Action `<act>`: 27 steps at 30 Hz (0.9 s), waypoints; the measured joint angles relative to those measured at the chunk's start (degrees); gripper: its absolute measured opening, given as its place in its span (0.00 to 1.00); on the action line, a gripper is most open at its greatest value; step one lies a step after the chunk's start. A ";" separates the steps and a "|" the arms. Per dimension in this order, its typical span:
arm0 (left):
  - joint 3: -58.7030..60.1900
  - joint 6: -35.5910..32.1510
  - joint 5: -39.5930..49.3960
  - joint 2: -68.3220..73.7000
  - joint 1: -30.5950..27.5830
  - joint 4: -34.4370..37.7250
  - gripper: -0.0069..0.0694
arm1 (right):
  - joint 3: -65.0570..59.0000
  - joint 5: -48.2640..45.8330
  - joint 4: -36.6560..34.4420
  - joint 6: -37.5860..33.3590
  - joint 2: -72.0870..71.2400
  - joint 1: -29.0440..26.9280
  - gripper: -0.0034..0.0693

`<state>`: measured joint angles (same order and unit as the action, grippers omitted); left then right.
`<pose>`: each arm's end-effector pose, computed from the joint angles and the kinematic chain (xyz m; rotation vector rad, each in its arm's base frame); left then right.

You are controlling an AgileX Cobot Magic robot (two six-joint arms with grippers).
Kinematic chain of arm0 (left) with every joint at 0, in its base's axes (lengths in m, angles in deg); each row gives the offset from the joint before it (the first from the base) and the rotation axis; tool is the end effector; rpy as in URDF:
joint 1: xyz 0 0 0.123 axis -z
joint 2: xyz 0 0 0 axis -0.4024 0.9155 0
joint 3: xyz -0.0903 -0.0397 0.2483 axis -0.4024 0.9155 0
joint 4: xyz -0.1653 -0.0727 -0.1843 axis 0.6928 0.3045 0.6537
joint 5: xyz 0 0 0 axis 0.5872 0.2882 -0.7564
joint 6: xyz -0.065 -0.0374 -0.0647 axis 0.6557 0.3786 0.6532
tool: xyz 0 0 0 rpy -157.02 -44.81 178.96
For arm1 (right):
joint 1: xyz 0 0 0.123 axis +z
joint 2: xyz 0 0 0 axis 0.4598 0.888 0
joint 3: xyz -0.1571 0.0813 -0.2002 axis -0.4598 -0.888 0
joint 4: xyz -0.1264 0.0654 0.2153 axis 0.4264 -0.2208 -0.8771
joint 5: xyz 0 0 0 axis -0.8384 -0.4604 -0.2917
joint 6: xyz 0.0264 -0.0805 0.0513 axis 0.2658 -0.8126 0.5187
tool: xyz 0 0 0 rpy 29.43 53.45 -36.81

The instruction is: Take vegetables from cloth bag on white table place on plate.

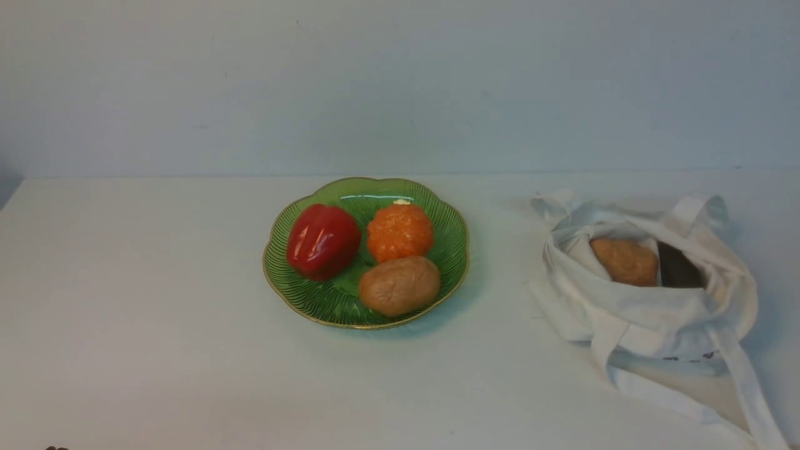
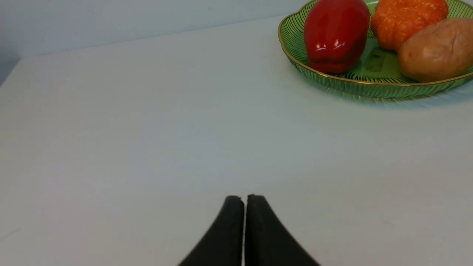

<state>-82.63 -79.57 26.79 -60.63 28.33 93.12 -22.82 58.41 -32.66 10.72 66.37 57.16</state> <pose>0.0838 -0.0099 0.1680 0.1646 1.8760 -0.0343 0.0512 0.0256 0.3627 -0.2708 1.4366 0.4941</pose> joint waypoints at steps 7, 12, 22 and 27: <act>0.00 0.00 0.00 0.00 0.00 0.00 0.08 | -7.11 0.05 3.27 -0.02 -1.51 -3.44 0.03; 0.00 0.00 0.00 0.00 0.00 0.00 0.08 | -19.00 0.00 3.98 -0.02 -5.66 -15.42 0.03; 0.00 0.00 0.00 0.00 0.00 0.00 0.08 | -35.20 0.15 4.15 -0.02 -10.15 -25.41 0.03; 0.00 0.00 0.00 0.00 0.00 0.00 0.08 | -35.20 0.15 4.15 -0.02 -10.15 -25.99 0.03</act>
<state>-82.63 -79.57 26.79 -60.63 28.33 93.12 -58.01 58.55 -28.51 10.70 56.23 31.17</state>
